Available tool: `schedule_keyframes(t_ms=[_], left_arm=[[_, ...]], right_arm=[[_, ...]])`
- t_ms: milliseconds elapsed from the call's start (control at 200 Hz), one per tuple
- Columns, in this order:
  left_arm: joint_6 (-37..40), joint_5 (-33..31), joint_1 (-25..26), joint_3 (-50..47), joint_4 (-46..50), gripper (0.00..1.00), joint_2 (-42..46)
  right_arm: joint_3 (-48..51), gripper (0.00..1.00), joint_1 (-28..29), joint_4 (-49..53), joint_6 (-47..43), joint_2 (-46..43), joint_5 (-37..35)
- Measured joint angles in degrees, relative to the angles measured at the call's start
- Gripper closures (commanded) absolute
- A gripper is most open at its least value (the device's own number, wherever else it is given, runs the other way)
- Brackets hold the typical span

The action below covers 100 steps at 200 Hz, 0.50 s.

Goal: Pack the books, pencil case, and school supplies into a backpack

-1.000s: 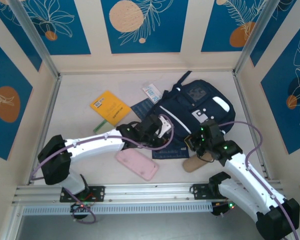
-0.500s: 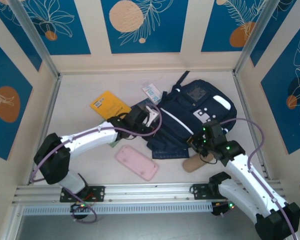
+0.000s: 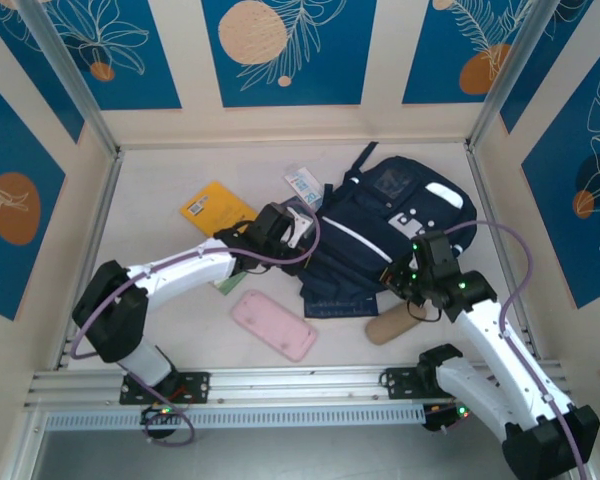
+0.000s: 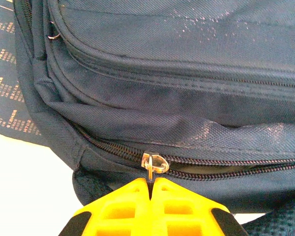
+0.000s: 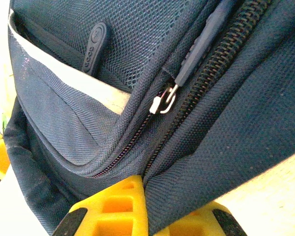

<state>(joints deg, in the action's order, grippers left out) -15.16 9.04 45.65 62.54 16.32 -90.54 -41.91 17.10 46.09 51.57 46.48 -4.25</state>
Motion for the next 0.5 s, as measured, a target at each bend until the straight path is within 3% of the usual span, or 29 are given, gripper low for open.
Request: schedule_keyframes(t_ms=[260,385,445,500], left_arm=[[-1.68,-0.7,5.03,-1.55,-0.94,1.0,2.29],[-2.89,-1.38,8.66,-1.49,-1.92,1.0,2.69],[-3.28,-1.86,10.08,-0.98,-2.01,1.0,2.47],[-3.78,-2.01,11.1,0.2,-2.1,1.0,1.75]], right_arm=[[-3.5,1.0,-9.31,-1.03,-7.15,7.04,6.23],[-5.79,0.94,-11.56,-1.57,-7.72,11.23,6.84],[-6.1,0.88,-12.26,-2.12,-7.41,12.66,6.45],[-6.1,0.73,-13.09,-2.54,-6.67,13.44,5.4]])
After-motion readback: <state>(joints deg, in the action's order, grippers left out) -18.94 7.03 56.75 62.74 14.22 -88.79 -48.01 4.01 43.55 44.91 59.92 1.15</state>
